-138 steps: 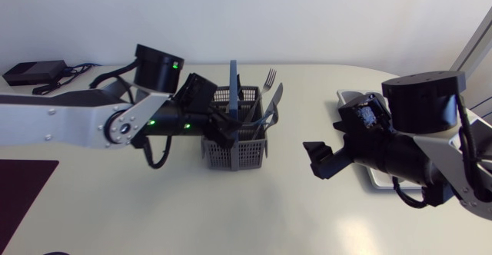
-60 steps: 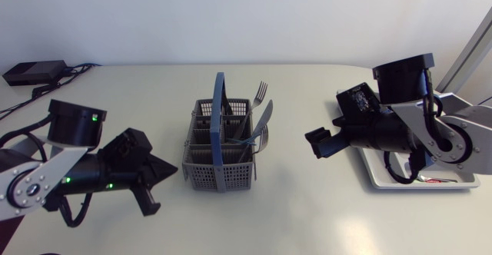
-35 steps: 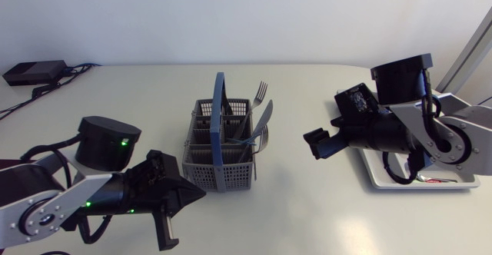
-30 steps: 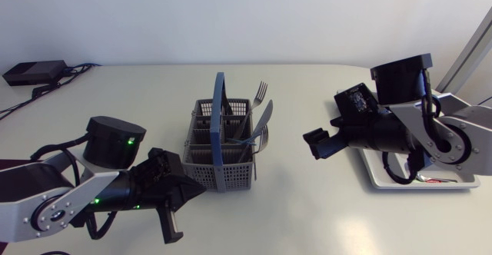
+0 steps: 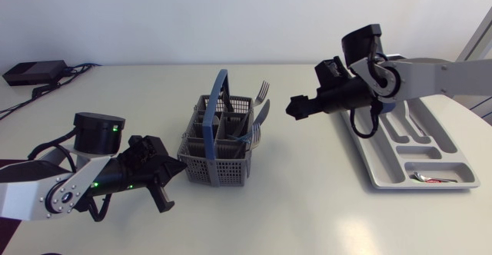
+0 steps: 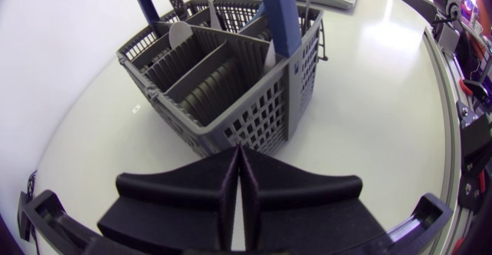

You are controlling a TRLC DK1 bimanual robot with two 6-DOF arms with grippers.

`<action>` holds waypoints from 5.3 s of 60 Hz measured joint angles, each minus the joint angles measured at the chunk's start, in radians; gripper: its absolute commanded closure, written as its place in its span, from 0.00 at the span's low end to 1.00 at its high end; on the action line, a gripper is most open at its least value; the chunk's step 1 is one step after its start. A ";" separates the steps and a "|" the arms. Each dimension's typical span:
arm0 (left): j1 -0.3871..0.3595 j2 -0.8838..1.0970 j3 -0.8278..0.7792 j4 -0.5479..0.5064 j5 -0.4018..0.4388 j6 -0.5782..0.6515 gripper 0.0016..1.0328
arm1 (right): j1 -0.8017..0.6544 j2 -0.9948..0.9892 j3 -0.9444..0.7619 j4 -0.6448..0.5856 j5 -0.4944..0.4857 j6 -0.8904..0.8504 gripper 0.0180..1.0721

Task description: Sort the cutlery from the basket into the organizer compartments.

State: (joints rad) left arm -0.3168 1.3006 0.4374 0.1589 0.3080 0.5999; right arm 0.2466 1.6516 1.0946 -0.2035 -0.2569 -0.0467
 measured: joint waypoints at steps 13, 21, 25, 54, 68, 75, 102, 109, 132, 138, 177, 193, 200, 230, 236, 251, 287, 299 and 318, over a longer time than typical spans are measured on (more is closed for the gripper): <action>0.046 0.029 -0.005 0.045 0.000 0.007 0.97 | -0.036 0.200 0.212 -0.038 -0.141 0.117 0.52; 0.058 0.011 -0.042 0.052 0.001 0.015 0.97 | -0.053 0.283 0.316 -0.052 -0.178 0.189 0.80; 0.058 -0.025 -0.072 0.053 0.006 0.016 0.97 | -0.059 0.335 0.389 -0.071 -0.213 0.232 0.83; 0.032 -0.071 -0.132 0.174 0.024 0.043 0.97 | -0.005 0.671 0.815 -0.225 -0.351 0.358 0.86; 0.018 -0.050 -0.132 0.192 0.024 0.052 0.97 | 0.026 0.708 0.844 -0.264 -0.406 0.362 0.87; 0.018 -0.051 -0.142 0.199 0.024 0.052 0.97 | 0.029 0.711 0.841 -0.269 -0.446 0.365 0.88; 0.051 -0.138 -0.191 0.193 0.024 0.056 0.97 | 0.027 0.523 0.477 -0.236 -0.493 0.311 0.88; 0.070 -0.208 -0.220 0.161 0.024 0.057 0.97 | 0.028 0.472 0.394 -0.215 -0.502 0.304 0.88; 0.137 -0.274 -0.243 0.148 0.032 0.068 0.97 | 0.040 0.451 0.405 -0.182 -0.509 0.335 0.87; 0.170 -0.212 -0.237 0.210 0.060 0.068 0.97 | 0.054 0.451 0.401 -0.178 -0.529 0.335 0.87; 0.219 0.096 -0.083 0.281 0.091 0.024 0.97 | 0.023 0.212 0.046 -0.182 -0.584 0.231 0.88; 0.195 0.195 0.011 0.286 0.102 -0.005 0.97 | 0.014 0.132 -0.041 -0.220 -0.585 0.182 0.88; 0.176 0.243 0.066 0.286 0.100 -0.024 0.97 | 0.008 0.101 -0.055 -0.242 -0.587 0.164 0.88; 0.137 0.354 0.192 0.289 0.107 -0.027 0.97 | -0.026 0.052 -0.102 -0.242 -0.576 0.127 0.88; 0.137 0.364 0.204 0.289 0.107 -0.028 0.97 | -0.033 0.042 -0.110 -0.242 -0.568 0.124 0.88; 0.124 0.376 0.225 0.289 0.107 -0.040 0.96 | -0.051 0.019 -0.129 -0.231 -0.486 0.120 0.76; 0.300 -0.105 0.109 0.002 0.269 -0.018 0.73 | -0.077 -0.240 -0.250 -0.190 -0.266 -0.001 0.09; 0.245 -0.223 0.100 -0.138 0.313 0.013 0.72 | -0.070 -0.383 -0.293 -0.214 -0.265 -0.079 0.06; 0.202 -0.332 0.106 -0.324 0.313 0.014 0.72 | -0.032 -0.431 -0.318 -0.227 -0.243 -0.089 0.06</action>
State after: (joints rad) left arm -0.1146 0.9691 0.5430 -0.1654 0.6209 0.6140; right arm 0.2142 1.2209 0.7765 -0.4305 -0.5003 -0.1360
